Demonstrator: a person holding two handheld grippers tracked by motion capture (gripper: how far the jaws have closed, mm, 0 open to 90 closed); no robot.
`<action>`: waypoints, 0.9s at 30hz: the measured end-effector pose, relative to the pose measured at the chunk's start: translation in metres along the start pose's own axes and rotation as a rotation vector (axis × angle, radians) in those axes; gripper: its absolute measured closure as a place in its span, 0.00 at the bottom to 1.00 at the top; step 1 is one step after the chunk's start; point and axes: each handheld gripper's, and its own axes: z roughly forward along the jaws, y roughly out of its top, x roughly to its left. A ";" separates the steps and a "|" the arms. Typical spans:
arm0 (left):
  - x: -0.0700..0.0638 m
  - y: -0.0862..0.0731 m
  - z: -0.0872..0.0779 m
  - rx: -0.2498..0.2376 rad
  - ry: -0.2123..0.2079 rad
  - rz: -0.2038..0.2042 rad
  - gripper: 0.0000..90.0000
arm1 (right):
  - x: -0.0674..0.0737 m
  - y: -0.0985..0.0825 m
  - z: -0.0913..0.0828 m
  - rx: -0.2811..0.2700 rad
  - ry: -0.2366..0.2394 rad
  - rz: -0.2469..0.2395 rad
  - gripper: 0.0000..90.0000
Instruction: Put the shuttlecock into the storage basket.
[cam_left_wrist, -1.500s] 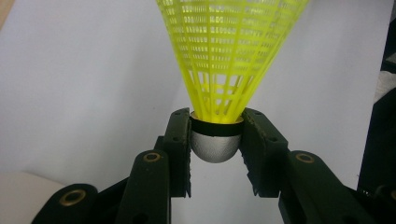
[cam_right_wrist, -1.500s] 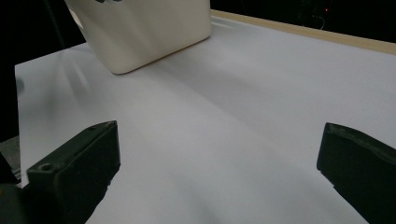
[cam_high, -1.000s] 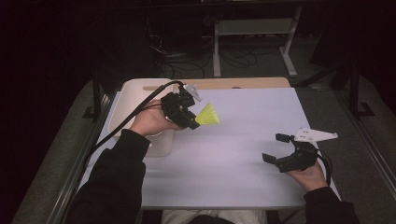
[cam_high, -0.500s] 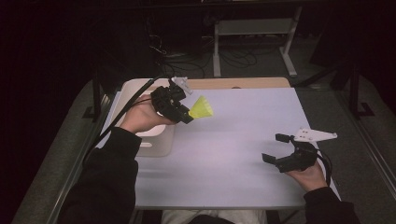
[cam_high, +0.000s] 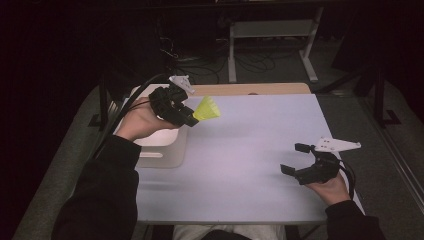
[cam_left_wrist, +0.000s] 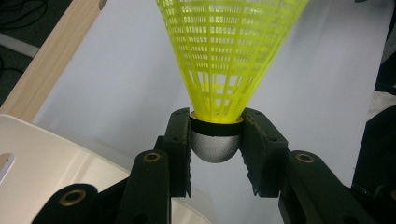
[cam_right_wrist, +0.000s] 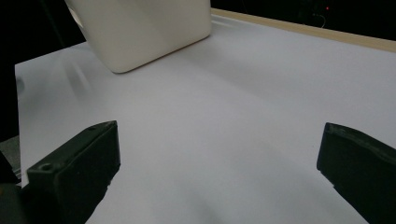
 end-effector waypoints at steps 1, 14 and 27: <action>0.000 -0.001 -0.002 -0.008 0.000 -0.006 0.72 | 0.000 0.000 0.000 0.000 -0.001 0.000 0.00; 0.012 -0.015 -0.023 -0.037 0.037 -0.052 0.72 | 0.000 0.000 0.001 0.002 0.000 0.001 0.00; 0.024 -0.039 -0.036 -0.050 0.068 -0.119 0.72 | 0.000 0.000 0.002 0.009 0.001 0.001 0.00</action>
